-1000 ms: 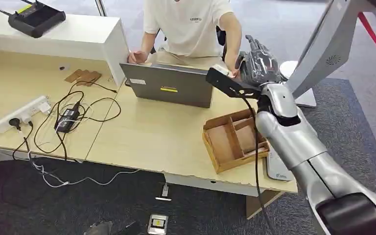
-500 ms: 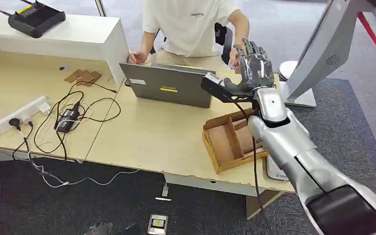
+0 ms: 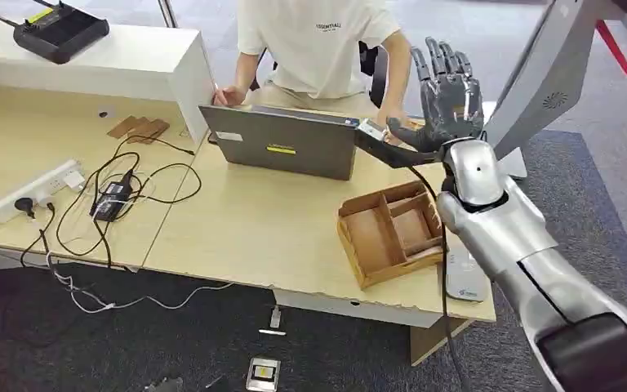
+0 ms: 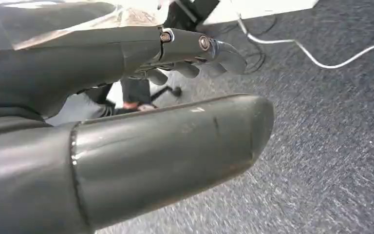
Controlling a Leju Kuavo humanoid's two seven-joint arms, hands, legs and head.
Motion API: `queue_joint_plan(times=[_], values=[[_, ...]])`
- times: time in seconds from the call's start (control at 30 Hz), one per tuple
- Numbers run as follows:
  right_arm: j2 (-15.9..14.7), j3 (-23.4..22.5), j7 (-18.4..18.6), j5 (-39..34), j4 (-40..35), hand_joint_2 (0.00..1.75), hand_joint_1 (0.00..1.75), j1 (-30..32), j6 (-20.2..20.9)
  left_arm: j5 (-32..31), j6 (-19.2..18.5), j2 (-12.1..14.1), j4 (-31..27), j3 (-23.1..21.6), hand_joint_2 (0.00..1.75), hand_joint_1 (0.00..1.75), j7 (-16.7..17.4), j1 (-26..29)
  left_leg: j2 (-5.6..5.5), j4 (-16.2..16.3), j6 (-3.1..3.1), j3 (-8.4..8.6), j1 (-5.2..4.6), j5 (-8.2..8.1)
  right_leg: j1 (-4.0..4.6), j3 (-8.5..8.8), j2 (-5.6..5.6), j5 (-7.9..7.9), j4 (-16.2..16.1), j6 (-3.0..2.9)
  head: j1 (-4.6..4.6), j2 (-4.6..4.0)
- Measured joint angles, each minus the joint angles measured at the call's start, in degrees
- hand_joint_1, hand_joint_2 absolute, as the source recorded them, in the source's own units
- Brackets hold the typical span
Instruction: Pass the card to the sensor for recognition and then transmit it.
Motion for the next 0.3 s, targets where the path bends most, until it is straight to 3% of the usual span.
queue_joint_plan(times=[0.07,0.3], values=[[-2.8,-1.3,0.9,-0.7,-2.0,1.75,0.0,0.9,-0.9,1.8,1.5,0.0,0.0,0.7,0.0,0.0,-0.9,1.2,-0.05,0.0,0.0,-0.01,0.0,0.0,0.0,0.01,-0.03,0.0,0.0,0.0,0.02,0.0],[-16.8,-10.4,4.6,-4.8,-6.2,1.75,0.0,7.8,-7.3,10.3,7.4,0.5,0.5,4.1,0.0,0.0,-5.2,6.7,-0.03,0.1,0.17,0.01,-0.08,-0.14,-0.02,0.15,-0.03,-0.01,-0.3,0.04,0.0,0.0]])
